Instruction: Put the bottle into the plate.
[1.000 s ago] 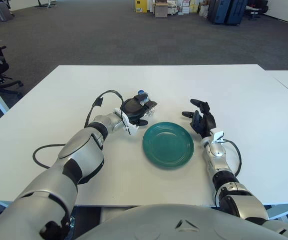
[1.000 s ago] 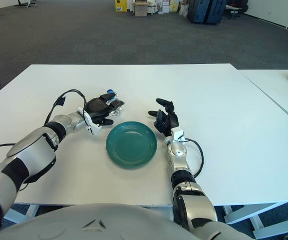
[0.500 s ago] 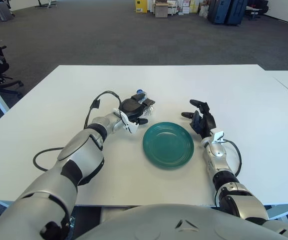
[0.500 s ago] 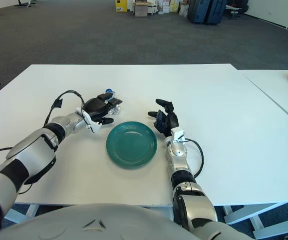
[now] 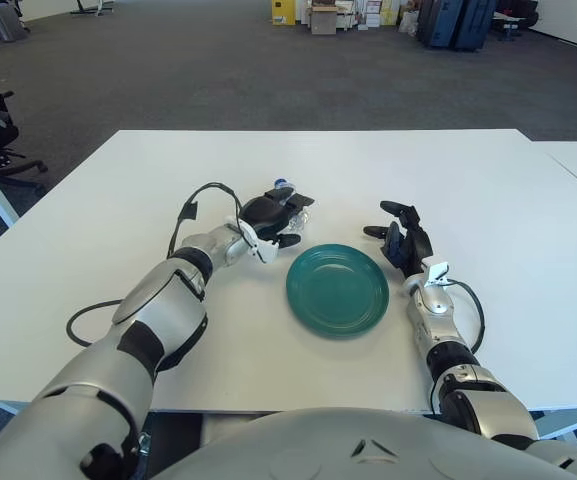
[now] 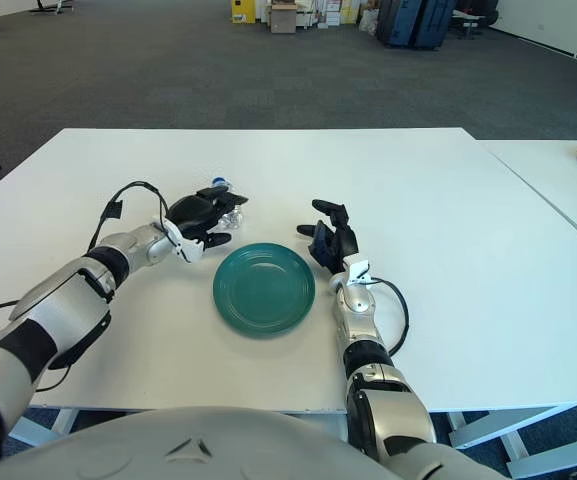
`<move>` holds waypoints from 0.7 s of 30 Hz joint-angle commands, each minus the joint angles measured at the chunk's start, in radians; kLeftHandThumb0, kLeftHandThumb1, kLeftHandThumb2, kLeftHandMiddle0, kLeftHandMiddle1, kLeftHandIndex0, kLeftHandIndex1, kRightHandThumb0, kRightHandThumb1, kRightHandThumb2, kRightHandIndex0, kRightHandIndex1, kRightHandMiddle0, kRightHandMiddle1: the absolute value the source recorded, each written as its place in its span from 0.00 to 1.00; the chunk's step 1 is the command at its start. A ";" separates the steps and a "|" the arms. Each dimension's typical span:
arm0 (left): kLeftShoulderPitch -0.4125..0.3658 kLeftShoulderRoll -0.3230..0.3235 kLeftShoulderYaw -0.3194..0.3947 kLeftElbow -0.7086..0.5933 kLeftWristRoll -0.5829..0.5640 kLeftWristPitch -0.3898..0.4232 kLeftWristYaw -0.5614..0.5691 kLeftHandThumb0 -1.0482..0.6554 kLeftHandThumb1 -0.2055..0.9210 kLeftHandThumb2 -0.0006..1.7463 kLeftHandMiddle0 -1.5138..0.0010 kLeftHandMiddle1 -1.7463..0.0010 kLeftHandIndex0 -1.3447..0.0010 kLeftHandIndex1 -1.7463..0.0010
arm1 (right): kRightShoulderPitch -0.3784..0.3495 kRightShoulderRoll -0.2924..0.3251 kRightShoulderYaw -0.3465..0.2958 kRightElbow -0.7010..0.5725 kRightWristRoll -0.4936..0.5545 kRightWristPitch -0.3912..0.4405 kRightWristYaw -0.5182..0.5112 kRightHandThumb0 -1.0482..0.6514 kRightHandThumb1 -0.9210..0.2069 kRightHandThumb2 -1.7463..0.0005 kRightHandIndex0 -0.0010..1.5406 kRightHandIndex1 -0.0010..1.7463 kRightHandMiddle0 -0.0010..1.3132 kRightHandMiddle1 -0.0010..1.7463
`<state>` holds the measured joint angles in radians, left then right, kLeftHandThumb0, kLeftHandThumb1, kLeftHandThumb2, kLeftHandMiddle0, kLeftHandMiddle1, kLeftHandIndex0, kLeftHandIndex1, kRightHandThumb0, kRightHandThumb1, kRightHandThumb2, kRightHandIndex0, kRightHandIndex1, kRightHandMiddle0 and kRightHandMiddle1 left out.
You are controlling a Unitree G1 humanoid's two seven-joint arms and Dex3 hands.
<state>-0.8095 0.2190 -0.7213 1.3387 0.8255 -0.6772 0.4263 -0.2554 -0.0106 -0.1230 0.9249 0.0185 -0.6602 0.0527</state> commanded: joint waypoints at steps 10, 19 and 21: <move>0.005 0.156 0.083 -0.157 -0.057 -0.166 -0.074 0.10 1.00 0.46 0.65 0.77 1.00 0.43 | 0.159 0.007 -0.007 0.079 0.001 0.010 -0.018 0.19 0.00 0.50 0.34 0.49 0.00 0.61; 0.056 0.240 0.087 -0.356 0.001 -0.139 -0.029 0.05 1.00 0.55 0.64 0.56 0.95 0.37 | 0.149 0.003 -0.005 0.081 0.002 0.037 -0.019 0.18 0.00 0.50 0.33 0.49 0.00 0.59; 0.075 0.264 0.095 -0.427 0.009 -0.128 -0.037 0.04 1.00 0.56 0.62 0.53 0.94 0.36 | 0.147 0.003 -0.007 0.083 0.003 0.037 -0.020 0.19 0.00 0.50 0.33 0.49 0.00 0.59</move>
<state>-0.7651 0.4421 -0.6388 1.0133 0.8063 -0.8237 0.3792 -0.2552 -0.0127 -0.1223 0.9237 0.0159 -0.6578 0.0394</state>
